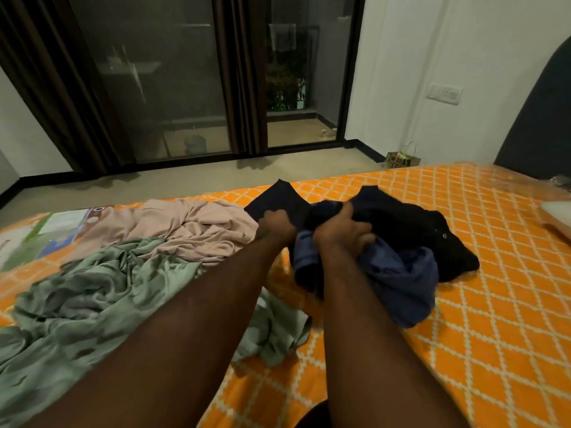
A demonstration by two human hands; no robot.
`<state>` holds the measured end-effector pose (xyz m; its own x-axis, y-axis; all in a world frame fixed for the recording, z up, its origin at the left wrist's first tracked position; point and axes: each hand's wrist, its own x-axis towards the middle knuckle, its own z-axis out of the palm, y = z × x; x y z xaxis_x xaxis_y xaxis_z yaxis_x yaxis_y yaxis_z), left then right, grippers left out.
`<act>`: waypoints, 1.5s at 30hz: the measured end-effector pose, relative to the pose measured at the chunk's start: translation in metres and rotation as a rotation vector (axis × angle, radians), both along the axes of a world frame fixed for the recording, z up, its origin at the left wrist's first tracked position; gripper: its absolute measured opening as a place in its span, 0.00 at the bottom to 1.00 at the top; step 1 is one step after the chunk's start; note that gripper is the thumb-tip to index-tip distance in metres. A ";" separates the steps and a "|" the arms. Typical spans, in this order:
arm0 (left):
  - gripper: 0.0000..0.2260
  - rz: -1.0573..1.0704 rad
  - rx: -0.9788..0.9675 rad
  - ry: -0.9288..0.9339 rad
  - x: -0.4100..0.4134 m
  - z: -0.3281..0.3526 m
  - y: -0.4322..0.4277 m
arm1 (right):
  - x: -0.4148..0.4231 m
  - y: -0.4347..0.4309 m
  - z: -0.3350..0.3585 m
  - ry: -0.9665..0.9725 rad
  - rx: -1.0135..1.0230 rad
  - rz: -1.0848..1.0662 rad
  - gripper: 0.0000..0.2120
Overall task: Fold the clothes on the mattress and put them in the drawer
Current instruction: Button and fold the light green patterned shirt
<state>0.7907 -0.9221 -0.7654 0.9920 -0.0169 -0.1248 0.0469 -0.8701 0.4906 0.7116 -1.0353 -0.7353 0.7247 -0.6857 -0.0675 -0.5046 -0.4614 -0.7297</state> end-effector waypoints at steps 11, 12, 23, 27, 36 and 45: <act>0.20 -0.149 0.239 -0.190 -0.064 -0.061 0.174 | 0.006 0.055 0.007 0.387 -0.113 0.299 0.42; 0.21 -0.161 0.239 -0.236 -0.070 -0.060 0.183 | 0.004 0.067 0.009 0.361 -0.198 0.391 0.37; 0.27 0.128 0.422 -0.279 -0.168 -0.022 0.293 | -0.071 0.197 -0.003 0.231 -0.451 1.487 0.30; 0.30 0.259 0.325 -0.270 -0.210 -0.021 0.336 | -0.092 0.227 -0.020 0.212 -0.570 1.574 0.35; 0.26 0.369 0.117 0.080 -0.230 -0.058 0.380 | -0.127 0.277 -0.056 0.074 -0.724 1.578 0.38; 0.14 0.674 -0.193 -0.056 -0.233 -0.059 0.394 | -0.128 0.281 -0.067 0.127 -0.782 1.503 0.32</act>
<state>0.5579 -0.5277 -0.8242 0.7992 0.5869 -0.1297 0.5151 -0.5575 0.6510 0.5840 -0.7540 -0.8025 0.7349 0.6550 -0.1758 0.6475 -0.7547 -0.1051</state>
